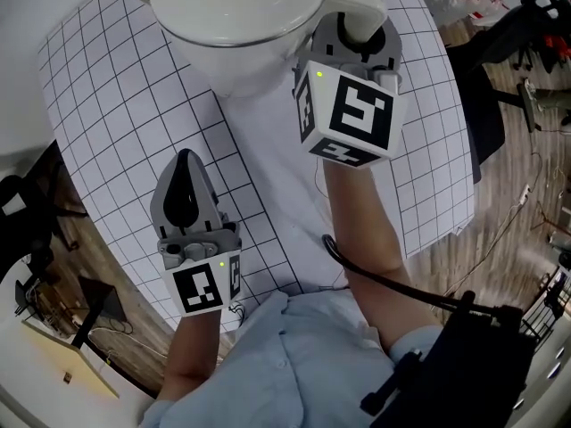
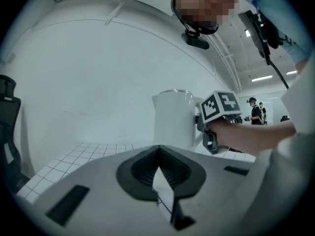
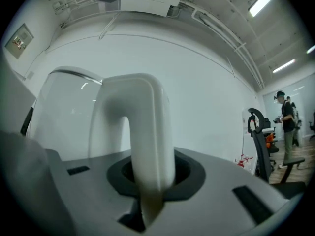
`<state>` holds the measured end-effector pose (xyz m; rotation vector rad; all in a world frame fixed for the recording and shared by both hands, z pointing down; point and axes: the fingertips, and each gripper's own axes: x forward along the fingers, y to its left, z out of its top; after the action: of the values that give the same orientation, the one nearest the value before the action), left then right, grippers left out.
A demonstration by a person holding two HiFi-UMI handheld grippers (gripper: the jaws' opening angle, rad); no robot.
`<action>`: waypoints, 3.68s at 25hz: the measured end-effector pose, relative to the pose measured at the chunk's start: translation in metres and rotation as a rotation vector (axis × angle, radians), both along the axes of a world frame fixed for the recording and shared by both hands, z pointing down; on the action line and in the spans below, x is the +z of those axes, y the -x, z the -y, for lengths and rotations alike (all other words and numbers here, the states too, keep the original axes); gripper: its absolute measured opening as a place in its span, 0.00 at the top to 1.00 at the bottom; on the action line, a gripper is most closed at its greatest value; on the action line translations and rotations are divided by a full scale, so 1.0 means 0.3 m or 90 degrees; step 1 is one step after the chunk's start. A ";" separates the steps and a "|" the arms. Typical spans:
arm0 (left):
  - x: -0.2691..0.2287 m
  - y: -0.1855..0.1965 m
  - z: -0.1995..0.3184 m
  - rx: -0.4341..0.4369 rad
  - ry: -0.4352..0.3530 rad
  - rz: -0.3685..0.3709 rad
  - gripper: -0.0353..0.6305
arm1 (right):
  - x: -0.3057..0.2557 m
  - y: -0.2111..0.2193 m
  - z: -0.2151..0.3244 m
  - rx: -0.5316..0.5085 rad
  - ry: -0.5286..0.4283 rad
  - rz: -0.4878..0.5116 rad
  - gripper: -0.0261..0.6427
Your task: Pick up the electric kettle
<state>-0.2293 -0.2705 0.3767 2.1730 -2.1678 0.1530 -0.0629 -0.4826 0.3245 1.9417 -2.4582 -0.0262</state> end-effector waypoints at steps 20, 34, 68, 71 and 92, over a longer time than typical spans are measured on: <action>-0.092 -0.130 0.167 0.087 -0.018 -0.011 0.95 | -0.163 -0.334 0.133 0.113 -0.036 -0.005 0.88; 0.011 -0.371 0.102 0.181 0.039 0.010 0.95 | 0.149 -0.707 -0.032 0.211 0.023 -0.027 0.87; 0.038 -0.418 0.073 0.210 0.056 0.036 0.95 | 0.348 -0.750 -0.191 0.247 -0.003 -0.015 0.72; 0.042 -0.414 0.071 0.210 0.058 0.036 0.95 | 0.377 -0.735 -0.223 0.237 0.006 -0.034 0.70; -0.119 -0.477 -0.015 0.208 -0.033 -0.016 0.95 | 0.170 -0.608 -0.562 0.125 0.047 0.016 0.76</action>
<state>-0.0861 -0.2660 0.3411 2.5281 -1.8075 0.0855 0.1196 -0.3140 0.3756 2.1532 -2.2359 0.0897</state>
